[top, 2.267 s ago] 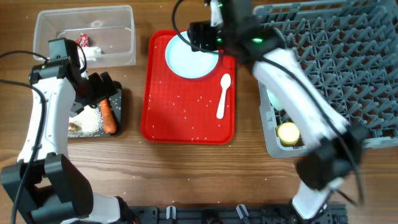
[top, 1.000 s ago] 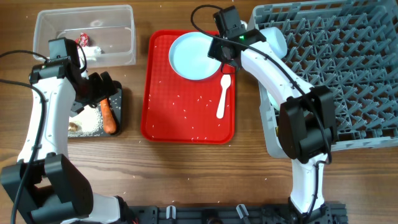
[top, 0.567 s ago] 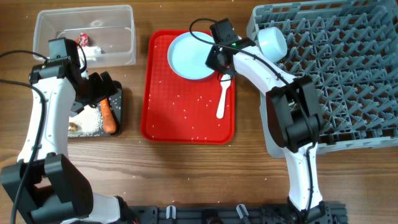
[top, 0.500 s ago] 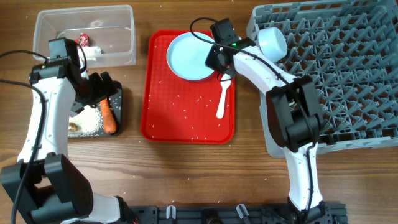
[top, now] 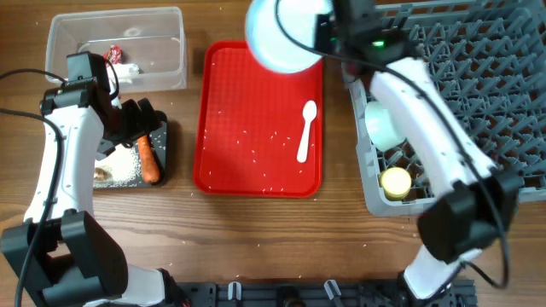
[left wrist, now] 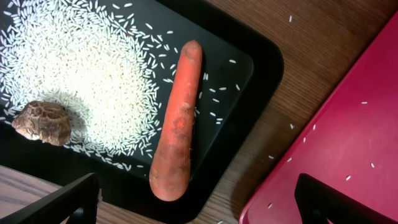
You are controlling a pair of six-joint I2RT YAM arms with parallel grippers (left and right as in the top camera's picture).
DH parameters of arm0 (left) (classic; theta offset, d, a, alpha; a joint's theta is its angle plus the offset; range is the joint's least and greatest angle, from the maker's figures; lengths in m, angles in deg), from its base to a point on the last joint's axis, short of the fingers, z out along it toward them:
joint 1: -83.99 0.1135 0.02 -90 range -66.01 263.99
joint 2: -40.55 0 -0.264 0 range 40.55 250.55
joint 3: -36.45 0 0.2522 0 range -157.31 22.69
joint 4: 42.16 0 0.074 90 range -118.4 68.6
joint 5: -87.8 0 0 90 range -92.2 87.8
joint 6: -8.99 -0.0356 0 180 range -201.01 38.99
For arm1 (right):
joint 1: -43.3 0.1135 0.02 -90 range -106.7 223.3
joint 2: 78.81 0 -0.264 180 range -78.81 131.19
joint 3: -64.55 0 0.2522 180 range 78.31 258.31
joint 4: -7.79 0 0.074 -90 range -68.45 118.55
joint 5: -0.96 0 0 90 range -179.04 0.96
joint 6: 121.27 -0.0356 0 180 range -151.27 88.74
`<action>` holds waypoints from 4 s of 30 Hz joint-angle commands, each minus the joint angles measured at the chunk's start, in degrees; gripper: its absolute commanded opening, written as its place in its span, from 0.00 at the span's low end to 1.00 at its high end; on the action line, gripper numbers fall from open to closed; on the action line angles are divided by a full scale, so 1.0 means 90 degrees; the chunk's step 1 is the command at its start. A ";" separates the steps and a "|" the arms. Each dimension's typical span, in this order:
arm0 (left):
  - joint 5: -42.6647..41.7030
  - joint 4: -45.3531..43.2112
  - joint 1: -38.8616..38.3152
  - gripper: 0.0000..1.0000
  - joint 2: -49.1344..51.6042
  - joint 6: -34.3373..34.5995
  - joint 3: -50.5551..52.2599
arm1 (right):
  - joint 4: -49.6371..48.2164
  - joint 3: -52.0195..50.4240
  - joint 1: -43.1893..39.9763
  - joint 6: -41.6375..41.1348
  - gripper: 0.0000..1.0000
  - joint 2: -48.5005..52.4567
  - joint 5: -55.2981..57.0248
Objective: Sort waste into correct bins and load items into the dishwasher rack
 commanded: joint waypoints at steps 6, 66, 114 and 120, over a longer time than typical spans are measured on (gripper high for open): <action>0.0039 -0.0019 -0.0019 1.00 -0.0039 -0.0034 -0.0078 | -0.0680 0.0041 -0.2093 0.2225 0.04 -0.1044 0.3247; 0.0039 -0.0019 -0.0019 1.00 -0.0039 -0.0034 -0.0078 | 0.0357 -0.1955 0.0493 -0.0442 0.04 0.1991 -0.2489; 0.0039 -0.0019 -0.0019 1.00 -0.0039 -0.0034 -0.0078 | 0.4153 -0.0891 -0.3687 0.2885 1.00 -0.6895 -0.2429; 0.0039 -0.0019 -0.0019 1.00 -0.0039 -0.0034 -0.0078 | -0.1112 -0.6445 -0.3135 0.1129 1.00 -0.9160 -0.2708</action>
